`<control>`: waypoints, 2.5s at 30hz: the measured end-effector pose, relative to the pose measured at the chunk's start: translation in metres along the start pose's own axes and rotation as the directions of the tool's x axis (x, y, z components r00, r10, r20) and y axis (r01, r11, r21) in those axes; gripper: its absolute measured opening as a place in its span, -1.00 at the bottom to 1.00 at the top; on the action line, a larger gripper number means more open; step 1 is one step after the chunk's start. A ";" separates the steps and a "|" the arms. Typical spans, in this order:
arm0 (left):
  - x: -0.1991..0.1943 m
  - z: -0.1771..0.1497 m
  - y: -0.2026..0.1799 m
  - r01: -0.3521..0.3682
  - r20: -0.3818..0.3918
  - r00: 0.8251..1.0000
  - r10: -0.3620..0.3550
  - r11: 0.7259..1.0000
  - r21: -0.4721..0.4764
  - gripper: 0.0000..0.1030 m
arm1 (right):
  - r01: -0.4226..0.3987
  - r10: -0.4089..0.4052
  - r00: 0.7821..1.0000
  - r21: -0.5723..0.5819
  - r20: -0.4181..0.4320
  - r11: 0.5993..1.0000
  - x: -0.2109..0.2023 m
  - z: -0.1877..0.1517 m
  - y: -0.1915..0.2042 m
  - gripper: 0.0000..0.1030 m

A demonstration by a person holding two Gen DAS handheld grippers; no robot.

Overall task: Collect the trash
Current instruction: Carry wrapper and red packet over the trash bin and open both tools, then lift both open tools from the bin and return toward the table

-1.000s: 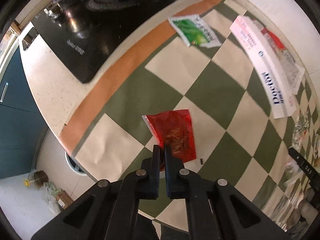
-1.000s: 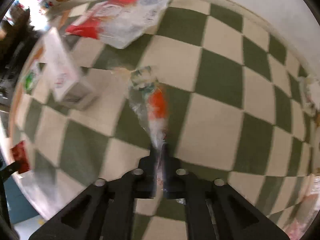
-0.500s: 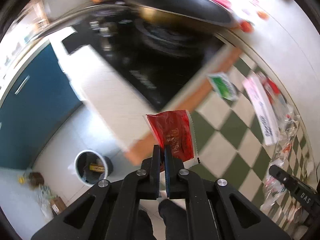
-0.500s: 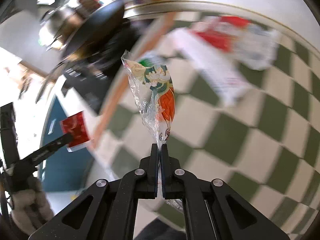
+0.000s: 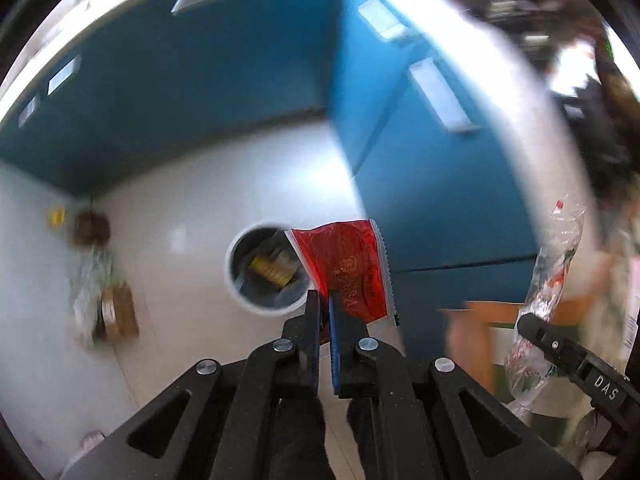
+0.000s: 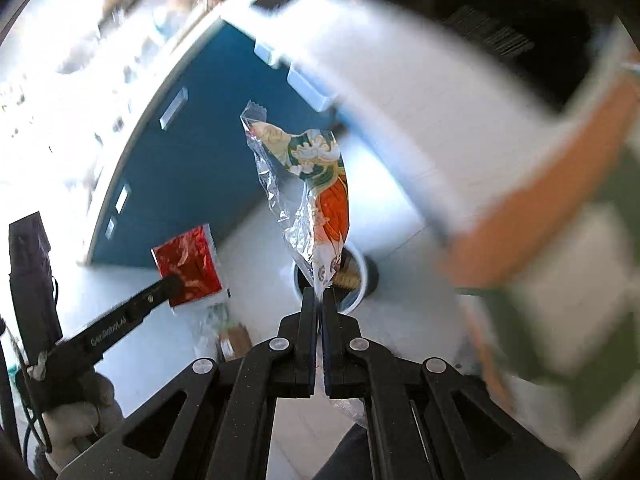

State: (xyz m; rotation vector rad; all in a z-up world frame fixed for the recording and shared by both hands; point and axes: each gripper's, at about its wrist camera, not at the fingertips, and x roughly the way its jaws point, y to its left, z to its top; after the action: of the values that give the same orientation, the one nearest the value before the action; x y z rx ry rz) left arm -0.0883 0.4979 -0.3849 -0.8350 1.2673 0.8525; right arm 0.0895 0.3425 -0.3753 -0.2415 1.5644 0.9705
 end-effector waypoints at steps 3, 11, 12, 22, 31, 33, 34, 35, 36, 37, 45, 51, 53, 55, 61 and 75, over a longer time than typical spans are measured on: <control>0.077 0.000 0.048 -0.010 -0.086 0.996 0.005 0.998 -0.062 -0.97 | 0.001 -0.001 0.996 0.002 -0.089 1.000 0.102 0.003 0.009 -0.96; 0.322 -0.005 0.153 0.052 -0.277 0.953 -0.123 0.967 -0.249 -0.97 | 0.021 -0.007 0.963 0.051 -0.269 0.998 0.382 0.000 -0.023 -0.96; 0.342 -0.007 0.161 0.061 -0.282 0.949 -0.138 0.962 -0.265 -0.97 | 0.028 -0.016 0.958 0.039 -0.287 0.999 0.414 -0.001 -0.028 -0.96; 0.471 -0.012 0.176 0.097 -0.368 0.905 -0.214 0.945 -0.312 -0.95 | 0.131 -0.142 0.907 -0.055 -0.396 0.990 0.577 -0.017 -0.057 -0.96; 0.449 -0.013 0.187 0.037 -0.322 0.938 -0.131 0.959 -0.282 -0.18 | 0.208 -0.252 0.886 -0.153 -0.388 0.966 0.577 -0.017 -0.037 0.22; 0.435 -0.015 0.191 0.012 -0.290 0.952 -0.094 0.962 -0.271 0.67 | 0.220 -0.273 0.886 -0.177 -0.376 0.959 0.571 -0.016 -0.040 0.50; 0.425 -0.016 0.193 -0.015 -0.266 0.962 -0.058 0.965 -0.263 0.75 | 0.223 -0.279 0.887 -0.189 -0.367 0.956 0.564 -0.016 -0.038 0.64; 0.419 -0.016 0.195 -0.029 -0.254 0.966 -0.039 0.966 -0.257 0.81 | 0.236 -0.299 0.888 -0.211 -0.349 0.949 0.554 -0.015 -0.033 0.75; 0.411 -0.018 0.197 -0.044 -0.244 0.970 -0.019 0.968 -0.248 0.85 | 0.250 -0.319 0.888 -0.234 -0.331 0.940 0.546 -0.014 -0.029 0.80; 0.402 -0.020 0.197 -0.067 -0.229 0.973 0.011 0.969 -0.238 0.87 | 0.261 -0.336 0.890 -0.261 -0.307 0.929 0.535 -0.014 -0.025 0.90; 0.312 -0.040 0.191 -0.143 -0.092 0.988 0.127 0.972 -0.189 0.91 | 0.317 -0.395 0.898 -0.339 -0.192 0.886 0.456 -0.023 0.006 1.00; 0.232 -0.055 0.174 -0.129 -0.061 0.991 0.119 0.971 -0.200 0.91 | 0.319 -0.386 0.913 -0.361 -0.132 0.876 0.368 -0.034 0.044 1.00; 0.202 -0.059 0.170 -0.122 -0.048 0.992 0.114 0.970 -0.208 0.91 | 0.320 -0.383 0.917 -0.366 -0.114 0.874 0.331 -0.039 0.057 1.00; 0.163 -0.068 0.163 -0.105 -0.029 0.994 0.101 0.971 -0.216 0.91 | 0.320 -0.379 0.920 -0.370 -0.096 0.872 0.294 -0.044 0.068 1.00; 0.068 -0.093 0.141 -0.099 0.022 0.994 0.106 0.972 -0.214 0.91 | 0.321 -0.356 0.934 -0.381 -0.025 0.867 0.187 -0.058 0.097 1.00; -0.093 -0.121 0.097 -0.161 0.158 0.971 0.180 0.979 -0.127 0.91 | 0.194 -0.175 0.981 -0.331 0.088 0.923 -0.037 -0.082 0.136 1.00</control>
State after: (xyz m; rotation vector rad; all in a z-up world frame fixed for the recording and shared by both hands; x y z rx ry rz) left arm -0.2382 0.4268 -0.3115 -0.7335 1.1607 1.1188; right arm -0.0473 0.3574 -0.2881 -0.5882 1.2897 1.0834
